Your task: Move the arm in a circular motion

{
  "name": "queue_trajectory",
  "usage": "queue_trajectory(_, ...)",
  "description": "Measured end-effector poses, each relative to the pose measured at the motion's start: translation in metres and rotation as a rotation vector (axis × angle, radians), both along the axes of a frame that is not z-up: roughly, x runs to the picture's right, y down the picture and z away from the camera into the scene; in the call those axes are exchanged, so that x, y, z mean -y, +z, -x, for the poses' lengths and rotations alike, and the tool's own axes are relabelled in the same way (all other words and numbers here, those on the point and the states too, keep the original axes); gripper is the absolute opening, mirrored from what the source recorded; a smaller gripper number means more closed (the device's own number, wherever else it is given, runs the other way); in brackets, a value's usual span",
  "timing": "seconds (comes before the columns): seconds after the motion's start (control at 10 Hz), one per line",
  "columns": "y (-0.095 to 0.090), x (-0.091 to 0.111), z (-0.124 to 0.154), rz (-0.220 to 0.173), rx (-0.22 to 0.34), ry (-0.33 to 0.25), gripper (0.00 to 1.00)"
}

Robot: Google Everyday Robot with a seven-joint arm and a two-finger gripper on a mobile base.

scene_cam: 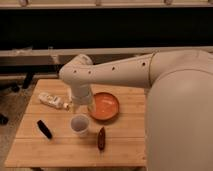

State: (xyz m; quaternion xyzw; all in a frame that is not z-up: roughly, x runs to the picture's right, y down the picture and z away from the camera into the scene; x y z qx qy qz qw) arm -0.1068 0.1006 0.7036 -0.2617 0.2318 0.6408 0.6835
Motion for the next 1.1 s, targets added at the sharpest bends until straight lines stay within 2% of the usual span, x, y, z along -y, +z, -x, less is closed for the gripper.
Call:
queue_trajectory(0.9, -0.0001, -0.0002, -0.0004, 0.0, -0.001, 0.0, 0.65)
queue_trajectory(1.1, -0.0048, -0.0041, -0.0087, -0.003, -0.01, 0.017, 0.65)
